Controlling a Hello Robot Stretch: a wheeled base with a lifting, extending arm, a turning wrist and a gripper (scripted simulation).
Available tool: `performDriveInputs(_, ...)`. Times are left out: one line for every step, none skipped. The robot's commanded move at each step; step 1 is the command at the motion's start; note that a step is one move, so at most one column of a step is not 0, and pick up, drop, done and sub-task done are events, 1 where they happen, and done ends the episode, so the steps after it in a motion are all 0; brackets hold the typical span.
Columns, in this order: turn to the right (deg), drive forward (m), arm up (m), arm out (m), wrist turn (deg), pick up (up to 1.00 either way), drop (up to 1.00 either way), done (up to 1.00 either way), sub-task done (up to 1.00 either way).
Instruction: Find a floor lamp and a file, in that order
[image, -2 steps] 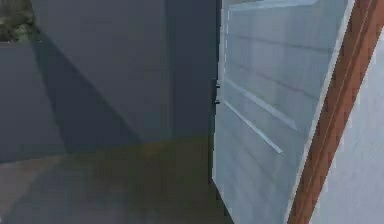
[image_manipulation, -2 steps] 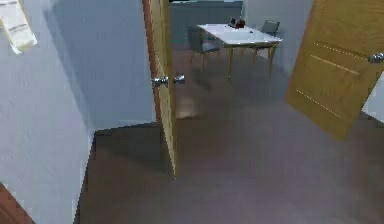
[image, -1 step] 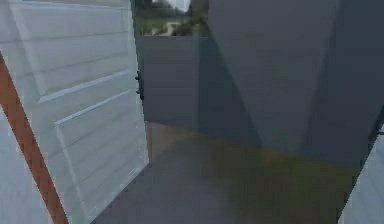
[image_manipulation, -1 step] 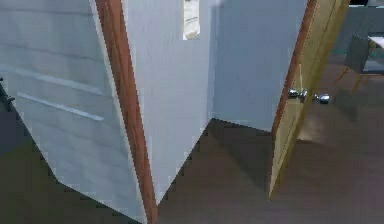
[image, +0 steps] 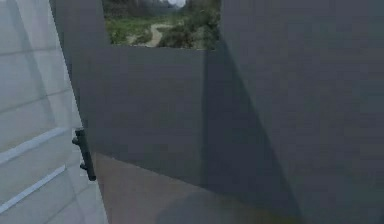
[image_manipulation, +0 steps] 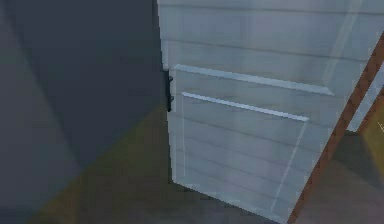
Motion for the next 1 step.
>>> performDriveInputs(-3.0,0.00,0.00,0.00,0.0,0.00,0.00,0.00,0.00)
